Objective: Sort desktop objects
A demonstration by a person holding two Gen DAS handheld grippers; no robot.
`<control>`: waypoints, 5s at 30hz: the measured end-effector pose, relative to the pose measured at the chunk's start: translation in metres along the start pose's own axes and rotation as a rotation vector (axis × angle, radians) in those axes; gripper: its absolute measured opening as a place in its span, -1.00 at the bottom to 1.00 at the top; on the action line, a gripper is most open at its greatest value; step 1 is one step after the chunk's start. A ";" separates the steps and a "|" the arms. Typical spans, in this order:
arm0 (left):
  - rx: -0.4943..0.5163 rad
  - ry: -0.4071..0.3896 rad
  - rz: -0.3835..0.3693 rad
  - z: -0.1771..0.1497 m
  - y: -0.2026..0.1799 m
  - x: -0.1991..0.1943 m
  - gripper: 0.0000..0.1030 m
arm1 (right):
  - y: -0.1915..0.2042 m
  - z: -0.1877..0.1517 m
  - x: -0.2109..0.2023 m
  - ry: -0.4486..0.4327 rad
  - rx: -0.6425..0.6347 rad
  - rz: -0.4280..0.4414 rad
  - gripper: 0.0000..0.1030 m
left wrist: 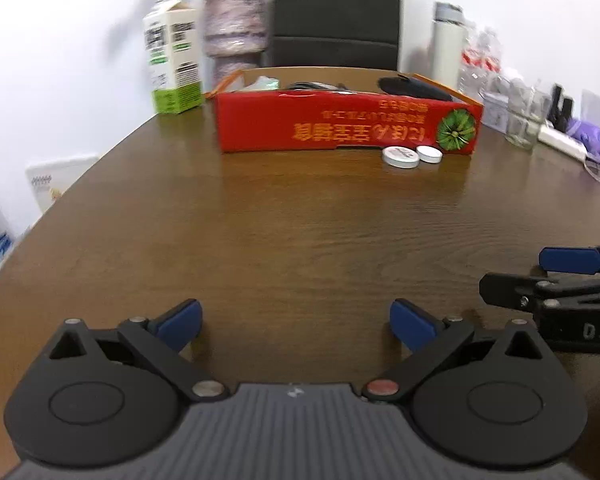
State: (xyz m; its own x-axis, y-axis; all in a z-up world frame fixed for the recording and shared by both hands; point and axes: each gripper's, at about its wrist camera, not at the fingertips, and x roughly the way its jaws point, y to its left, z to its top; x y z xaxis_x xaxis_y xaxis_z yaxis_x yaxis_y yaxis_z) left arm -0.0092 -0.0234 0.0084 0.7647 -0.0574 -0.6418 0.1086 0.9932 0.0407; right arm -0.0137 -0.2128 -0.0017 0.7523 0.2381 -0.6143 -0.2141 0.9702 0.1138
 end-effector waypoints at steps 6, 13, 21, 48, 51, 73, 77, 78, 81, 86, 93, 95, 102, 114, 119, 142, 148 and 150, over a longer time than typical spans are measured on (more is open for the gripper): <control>0.077 -0.109 -0.112 0.047 -0.027 0.021 0.92 | -0.015 0.009 0.006 -0.015 0.018 -0.052 0.24; 0.105 -0.032 -0.233 0.098 -0.059 0.091 0.68 | -0.053 0.057 0.022 -0.066 0.088 -0.092 -0.30; 0.031 -0.009 -0.221 0.121 -0.058 0.149 0.09 | -0.069 0.071 0.056 -0.058 0.154 -0.092 -0.33; -0.129 -0.096 -0.168 0.022 0.018 0.001 -0.22 | 0.007 0.013 0.003 -0.089 0.047 -0.015 -0.48; -0.078 -0.080 -0.154 0.000 0.006 -0.022 -0.22 | 0.011 -0.003 -0.020 -0.104 0.044 -0.007 -0.48; -0.132 -0.225 -0.193 0.210 0.036 0.039 -0.23 | -0.035 0.213 0.047 -0.234 0.102 0.131 -0.48; -0.183 -0.033 -0.175 0.246 0.042 0.126 -0.22 | -0.045 0.247 0.129 -0.043 0.102 0.055 -0.48; -0.185 -0.006 -0.160 0.246 0.043 0.141 -0.22 | -0.046 0.248 0.145 -0.006 0.099 0.043 -0.48; -0.171 0.074 -0.133 0.244 0.043 0.178 -0.22 | -0.047 0.246 0.181 0.073 0.089 0.037 -0.47; -0.147 0.105 -0.123 0.233 0.044 0.186 0.18 | -0.040 0.246 0.196 0.108 0.054 -0.023 -0.26; -0.169 0.036 -0.115 0.229 0.052 0.145 0.75 | -0.029 0.230 0.140 -0.019 0.066 -0.017 0.34; -0.180 0.022 -0.108 0.218 0.054 0.128 0.84 | -0.025 0.212 0.120 -0.043 0.050 -0.017 0.40; -0.154 -0.016 -0.098 0.140 0.047 0.070 1.00 | -0.017 0.133 0.069 -0.086 0.011 -0.086 0.58; -0.133 0.001 -0.031 0.032 0.027 0.025 1.00 | -0.004 0.033 0.044 0.044 -0.024 -0.127 0.73; -0.139 0.016 -0.043 0.014 0.025 0.016 1.00 | 0.004 0.019 0.030 0.028 -0.033 -0.144 0.95; -0.047 0.007 -0.004 0.003 0.010 0.016 1.00 | 0.001 0.015 0.028 0.025 0.031 -0.195 1.00; -0.051 0.007 -0.003 0.003 0.011 0.016 1.00 | 0.000 0.015 0.028 0.024 0.030 -0.186 1.00; -0.052 0.007 -0.003 0.004 0.011 0.017 1.00 | 0.000 0.015 0.028 0.024 0.030 -0.186 1.00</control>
State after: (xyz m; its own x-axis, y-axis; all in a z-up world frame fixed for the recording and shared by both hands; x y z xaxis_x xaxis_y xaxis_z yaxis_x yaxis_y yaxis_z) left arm 0.0073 -0.0139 0.0011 0.7599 -0.0602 -0.6472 0.0779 0.9970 -0.0012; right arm 0.0167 -0.2059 -0.0071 0.7622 0.0540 -0.6451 -0.0540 0.9983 0.0197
